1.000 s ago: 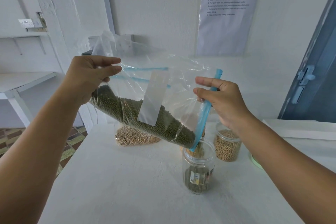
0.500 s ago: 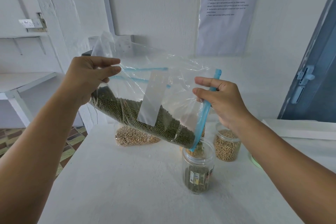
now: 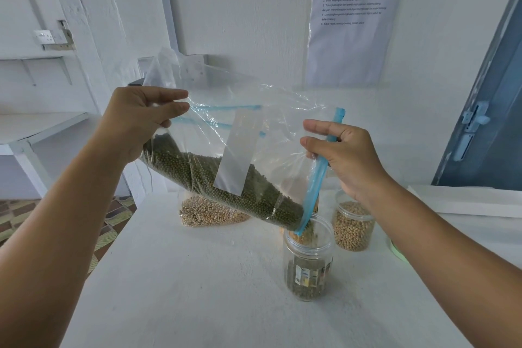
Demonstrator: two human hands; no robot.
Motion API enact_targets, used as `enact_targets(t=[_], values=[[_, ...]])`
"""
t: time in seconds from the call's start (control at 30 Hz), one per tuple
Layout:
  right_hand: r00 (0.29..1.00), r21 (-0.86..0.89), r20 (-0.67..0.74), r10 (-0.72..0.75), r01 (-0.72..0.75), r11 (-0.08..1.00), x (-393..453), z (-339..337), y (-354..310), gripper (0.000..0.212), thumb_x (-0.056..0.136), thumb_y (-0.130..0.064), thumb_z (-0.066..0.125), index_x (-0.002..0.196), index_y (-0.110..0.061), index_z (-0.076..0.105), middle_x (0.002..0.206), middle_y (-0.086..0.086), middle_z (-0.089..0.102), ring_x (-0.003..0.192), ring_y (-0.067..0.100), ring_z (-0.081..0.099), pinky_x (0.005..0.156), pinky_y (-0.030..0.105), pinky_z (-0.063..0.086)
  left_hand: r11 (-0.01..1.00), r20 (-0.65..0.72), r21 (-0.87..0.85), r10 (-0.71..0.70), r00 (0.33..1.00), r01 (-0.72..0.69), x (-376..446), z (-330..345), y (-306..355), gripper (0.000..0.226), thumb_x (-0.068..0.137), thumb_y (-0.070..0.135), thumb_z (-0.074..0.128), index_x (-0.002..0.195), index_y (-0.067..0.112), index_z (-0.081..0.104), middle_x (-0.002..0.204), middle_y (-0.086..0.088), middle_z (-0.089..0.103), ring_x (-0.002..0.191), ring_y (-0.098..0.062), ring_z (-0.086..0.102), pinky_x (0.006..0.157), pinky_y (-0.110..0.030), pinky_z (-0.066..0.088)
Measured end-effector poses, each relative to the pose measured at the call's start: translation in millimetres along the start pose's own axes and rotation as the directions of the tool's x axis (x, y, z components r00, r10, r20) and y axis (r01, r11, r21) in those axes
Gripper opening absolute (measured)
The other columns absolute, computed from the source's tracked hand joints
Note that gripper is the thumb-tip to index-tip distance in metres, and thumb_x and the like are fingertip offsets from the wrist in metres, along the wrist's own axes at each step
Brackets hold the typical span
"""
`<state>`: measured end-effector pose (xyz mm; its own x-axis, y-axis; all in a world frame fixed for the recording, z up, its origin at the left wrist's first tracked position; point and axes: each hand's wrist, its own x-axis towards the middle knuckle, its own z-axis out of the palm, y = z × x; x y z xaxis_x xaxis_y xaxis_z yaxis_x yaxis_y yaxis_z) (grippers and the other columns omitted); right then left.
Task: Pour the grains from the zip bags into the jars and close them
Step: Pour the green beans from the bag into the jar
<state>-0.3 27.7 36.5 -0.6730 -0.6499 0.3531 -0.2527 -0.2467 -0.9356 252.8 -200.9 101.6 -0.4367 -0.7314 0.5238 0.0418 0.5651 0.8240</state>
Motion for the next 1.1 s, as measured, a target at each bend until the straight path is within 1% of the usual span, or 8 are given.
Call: enact_targets(t=[0.2, 0.5, 0.63, 0.73, 0.87, 0.97, 1.03, 1.1], values=[[1.000, -0.003, -0.003, 0.003, -0.003, 1.000, 0.1, 0.0, -0.4, 0.037, 0.085, -0.009, 0.085, 0.119, -0.019, 0.079, 0.118, -0.010, 0.075, 0.075, 0.012, 0.073, 0.091, 0.035, 0.062, 1.000, 0.005, -0.009, -0.011, 1.000, 0.011, 0.5, -0.4, -1.0, 0.022, 0.080, 0.018, 0.088, 0.098, 0.030, 0.083, 0.094, 0.000, 0.077, 0.062, -0.014, 0.053, 0.075, -0.030, 0.053], [1.000, 0.000, 0.001, 0.005, -0.005, 1.000, -0.2, 0.2, -0.5, 0.037, 0.085, -0.009, 0.085, 0.120, -0.019, 0.079, 0.118, -0.011, 0.075, 0.077, 0.013, 0.074, 0.092, 0.035, 0.062, 1.000, -0.003, -0.009, -0.014, 1.000, 0.013, -0.4, 0.2, -0.7, 0.021, 0.080, 0.019, 0.087, 0.096, 0.032, 0.083, 0.097, 0.002, 0.078, 0.067, -0.016, 0.054, 0.076, -0.031, 0.053], [1.000, -0.001, -0.002, 0.006, -0.006, 1.000, 0.2, 0.3, 0.3, 0.037, 0.084, -0.009, 0.085, 0.119, -0.020, 0.079, 0.118, -0.010, 0.075, 0.078, 0.014, 0.074, 0.092, 0.036, 0.062, 1.000, -0.014, 0.004, -0.008, 1.000, 0.008, -0.8, 1.6, 0.8, 0.022, 0.081, 0.019, 0.087, 0.098, 0.031, 0.082, 0.106, -0.004, 0.078, 0.066, -0.015, 0.054, 0.076, -0.030, 0.053], [1.000, 0.000, -0.001, 0.001, -0.001, 1.000, -0.3, 0.5, -0.6, 0.037, 0.085, -0.009, 0.085, 0.120, -0.019, 0.079, 0.119, -0.010, 0.074, 0.076, 0.013, 0.074, 0.091, 0.034, 0.062, 1.000, -0.019, 0.003, -0.004, 1.000, 0.004, -1.3, 1.9, 0.8, 0.022, 0.081, 0.017, 0.087, 0.099, 0.030, 0.082, 0.109, -0.007, 0.078, 0.066, -0.015, 0.054, 0.074, -0.027, 0.053], [1.000, -0.001, 0.000, 0.003, -0.003, 1.000, -0.6, 0.4, -0.8, 0.037, 0.085, -0.009, 0.085, 0.120, -0.020, 0.079, 0.118, -0.011, 0.075, 0.074, 0.012, 0.073, 0.090, 0.032, 0.062, 1.000, -0.012, -0.005, -0.003, 1.000, 0.003, -2.3, 1.2, 0.2, 0.023, 0.081, 0.017, 0.087, 0.101, 0.028, 0.082, 0.099, -0.003, 0.078, 0.064, -0.016, 0.053, 0.076, -0.031, 0.052], [1.000, -0.006, 0.000, 0.003, -0.003, 1.000, -1.0, 0.7, -0.7, 0.037, 0.085, -0.010, 0.085, 0.119, -0.021, 0.079, 0.117, -0.011, 0.076, 0.073, 0.012, 0.072, 0.090, 0.032, 0.062, 1.000, -0.013, 0.000, -0.004, 1.000, 0.004, -2.7, 0.7, -0.2, 0.026, 0.079, 0.018, 0.087, 0.104, 0.025, 0.082, 0.098, -0.005, 0.076, 0.064, -0.015, 0.053, 0.076, -0.030, 0.053], [1.000, -0.004, -0.001, 0.003, -0.003, 1.000, -1.5, 0.4, -0.9, 0.037, 0.085, -0.009, 0.085, 0.119, -0.020, 0.079, 0.117, -0.011, 0.076, 0.073, 0.012, 0.072, 0.090, 0.031, 0.062, 1.000, -0.006, 0.002, 0.002, 1.000, -0.002, -2.9, 0.6, -0.3, 0.031, 0.077, 0.018, 0.088, 0.107, 0.021, 0.081, 0.095, -0.007, 0.074, 0.064, -0.014, 0.052, 0.073, -0.027, 0.052], [1.000, -0.005, -0.002, 0.002, -0.002, 1.000, -1.6, 0.0, -1.1, 0.037, 0.085, -0.010, 0.085, 0.120, -0.020, 0.079, 0.117, -0.011, 0.075, 0.073, 0.012, 0.073, 0.090, 0.031, 0.061, 1.000, 0.005, 0.016, 0.017, 1.000, -0.017, -3.5, 0.9, 0.1, 0.037, 0.075, 0.017, 0.089, 0.112, 0.016, 0.080, 0.085, -0.005, 0.070, 0.063, -0.012, 0.052, 0.068, -0.020, 0.051]])
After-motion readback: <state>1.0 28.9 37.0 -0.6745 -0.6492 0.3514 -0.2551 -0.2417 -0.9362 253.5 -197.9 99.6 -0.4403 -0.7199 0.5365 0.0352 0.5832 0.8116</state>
